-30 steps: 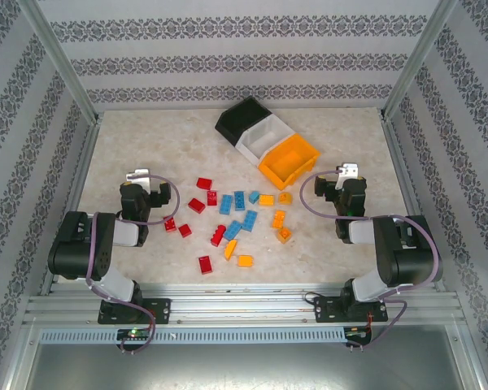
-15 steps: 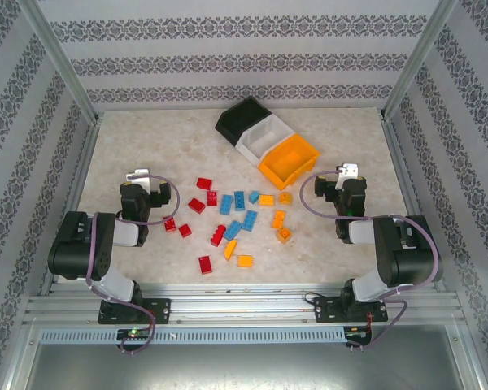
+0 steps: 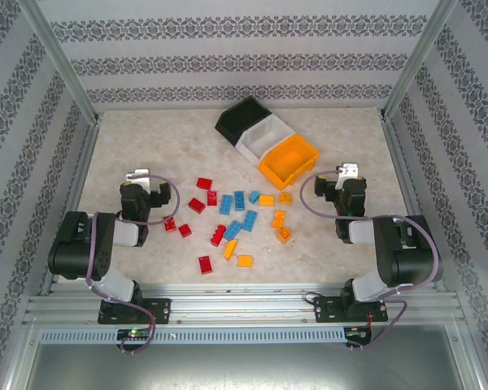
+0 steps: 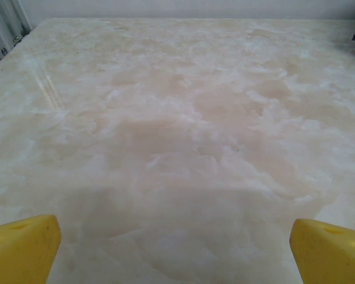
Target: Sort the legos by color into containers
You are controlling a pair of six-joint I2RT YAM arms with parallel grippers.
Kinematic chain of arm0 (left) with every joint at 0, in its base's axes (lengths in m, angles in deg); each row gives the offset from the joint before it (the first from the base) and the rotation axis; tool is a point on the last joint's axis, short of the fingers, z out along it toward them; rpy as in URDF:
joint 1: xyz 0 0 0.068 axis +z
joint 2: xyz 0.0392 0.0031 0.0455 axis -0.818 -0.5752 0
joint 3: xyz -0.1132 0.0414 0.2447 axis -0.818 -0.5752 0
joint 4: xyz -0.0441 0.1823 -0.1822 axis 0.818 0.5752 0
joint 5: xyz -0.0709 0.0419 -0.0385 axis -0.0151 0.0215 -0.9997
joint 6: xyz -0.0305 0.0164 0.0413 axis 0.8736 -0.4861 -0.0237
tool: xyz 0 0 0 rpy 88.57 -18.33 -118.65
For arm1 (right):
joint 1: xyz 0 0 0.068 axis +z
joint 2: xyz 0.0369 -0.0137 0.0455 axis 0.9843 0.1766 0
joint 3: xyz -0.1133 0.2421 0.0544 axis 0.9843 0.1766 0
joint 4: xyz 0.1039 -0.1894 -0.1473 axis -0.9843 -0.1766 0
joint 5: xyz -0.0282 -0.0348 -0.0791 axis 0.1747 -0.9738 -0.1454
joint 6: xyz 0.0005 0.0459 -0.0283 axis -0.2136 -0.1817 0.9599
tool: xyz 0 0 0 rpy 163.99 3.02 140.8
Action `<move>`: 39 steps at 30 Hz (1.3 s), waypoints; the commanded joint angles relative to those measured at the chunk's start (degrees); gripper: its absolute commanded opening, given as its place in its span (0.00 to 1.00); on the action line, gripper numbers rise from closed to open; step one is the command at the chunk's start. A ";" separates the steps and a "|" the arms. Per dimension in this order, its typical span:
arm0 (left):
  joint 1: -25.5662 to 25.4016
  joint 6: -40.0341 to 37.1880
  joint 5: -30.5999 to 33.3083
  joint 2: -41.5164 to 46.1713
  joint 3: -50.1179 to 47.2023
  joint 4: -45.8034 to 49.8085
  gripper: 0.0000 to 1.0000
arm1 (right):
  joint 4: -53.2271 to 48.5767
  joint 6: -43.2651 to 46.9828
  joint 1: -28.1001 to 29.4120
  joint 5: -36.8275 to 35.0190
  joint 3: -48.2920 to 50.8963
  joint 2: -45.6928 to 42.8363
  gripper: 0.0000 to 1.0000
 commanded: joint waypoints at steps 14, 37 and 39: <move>-0.43 -0.82 -0.35 0.03 0.86 -0.87 1.00 | 2.19 -0.57 0.30 -0.77 0.16 -0.65 0.98; -0.61 15.88 6.94 28.53 14.08 46.86 1.00 | -57.87 -19.50 0.08 -2.70 -17.71 -23.92 0.98; -1.15 15.09 6.19 29.96 16.12 52.77 1.00 | -64.61 -21.25 0.06 -0.20 -20.18 -24.44 0.98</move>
